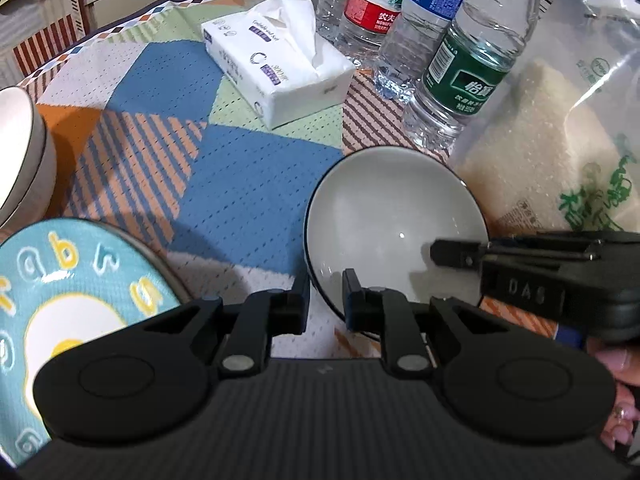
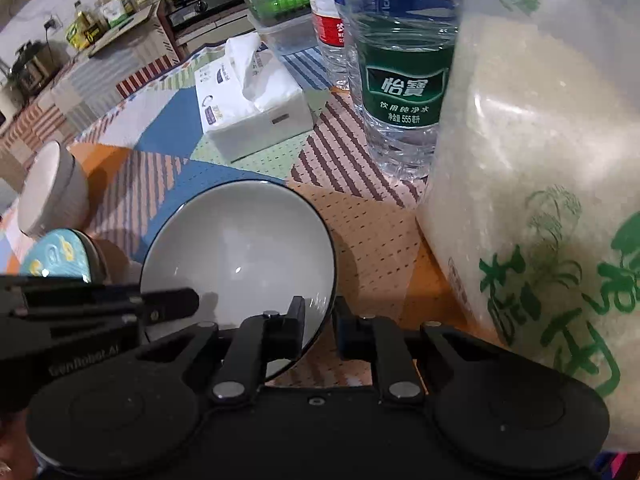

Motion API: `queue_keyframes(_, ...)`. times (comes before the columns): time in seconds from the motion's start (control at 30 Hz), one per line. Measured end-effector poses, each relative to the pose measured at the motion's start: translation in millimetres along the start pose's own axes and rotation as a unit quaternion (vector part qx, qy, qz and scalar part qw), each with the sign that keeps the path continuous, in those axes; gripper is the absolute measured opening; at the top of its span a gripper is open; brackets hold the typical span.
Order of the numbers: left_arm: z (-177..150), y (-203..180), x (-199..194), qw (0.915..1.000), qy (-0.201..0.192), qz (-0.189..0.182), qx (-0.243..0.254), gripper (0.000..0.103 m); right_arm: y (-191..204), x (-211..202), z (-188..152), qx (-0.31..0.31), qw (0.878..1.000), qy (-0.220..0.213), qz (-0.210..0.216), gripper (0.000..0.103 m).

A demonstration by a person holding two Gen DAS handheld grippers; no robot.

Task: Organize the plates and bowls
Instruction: 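Carry the bowl onto the bowl stack and open the right tool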

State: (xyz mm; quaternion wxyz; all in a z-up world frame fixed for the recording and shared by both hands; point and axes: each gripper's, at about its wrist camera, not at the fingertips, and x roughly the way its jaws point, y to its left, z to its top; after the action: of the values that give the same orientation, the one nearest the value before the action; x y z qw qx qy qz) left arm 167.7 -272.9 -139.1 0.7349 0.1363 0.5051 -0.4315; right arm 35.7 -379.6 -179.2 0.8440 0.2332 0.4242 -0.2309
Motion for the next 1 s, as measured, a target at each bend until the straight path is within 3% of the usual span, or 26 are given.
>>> queue_keyframes(0.53,-20,35,-75,0.9964,-0.041,0.012,-0.072,0.015,36,-33,4,-0.009,0.996,-0.027,0.079,0.015)
queue_keyframes(1.0,-47,86,-170,0.9790,-0.136,0.038,-0.147,0.015,108,-58,5,-0.060,0.986,-0.059,0.146,0.015)
